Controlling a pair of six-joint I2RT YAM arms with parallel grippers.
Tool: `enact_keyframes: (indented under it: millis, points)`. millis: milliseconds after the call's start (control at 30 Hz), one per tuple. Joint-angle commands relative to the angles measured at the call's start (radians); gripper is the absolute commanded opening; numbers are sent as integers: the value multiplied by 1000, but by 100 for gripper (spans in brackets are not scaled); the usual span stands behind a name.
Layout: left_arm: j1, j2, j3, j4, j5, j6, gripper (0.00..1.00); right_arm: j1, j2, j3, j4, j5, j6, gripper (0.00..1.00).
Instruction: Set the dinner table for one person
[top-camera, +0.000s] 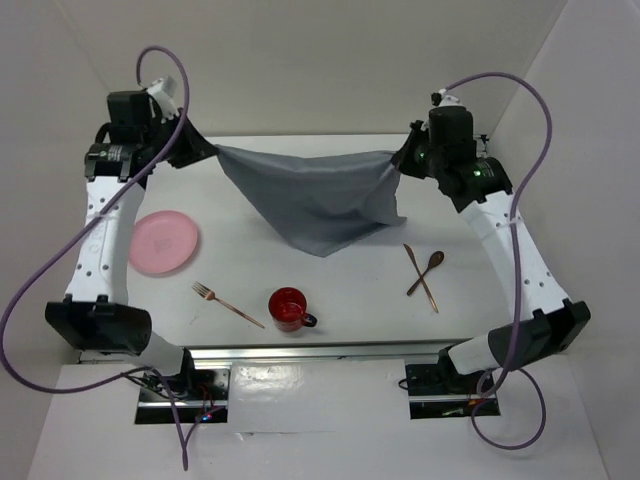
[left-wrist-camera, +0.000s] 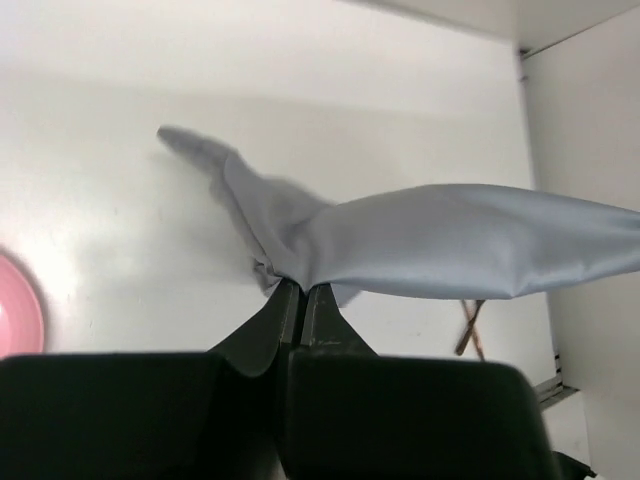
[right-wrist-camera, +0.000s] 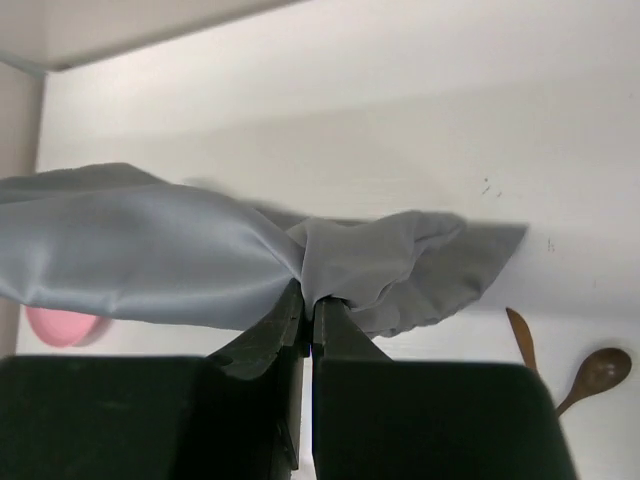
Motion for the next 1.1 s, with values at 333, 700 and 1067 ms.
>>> enact_keyframes:
  millis: [333, 700, 1067]
  points:
    - [88, -159, 349, -106, 149, 23, 0, -5, -210, 235, -111, -32, -22, 0]
    - [88, -15, 290, -27, 162, -1, 0, -5, -59, 266, 7, 61, -63, 0]
    - [28, 687, 612, 15, 0, -57, 38, -113, 551, 323, 275, 109, -68, 10]
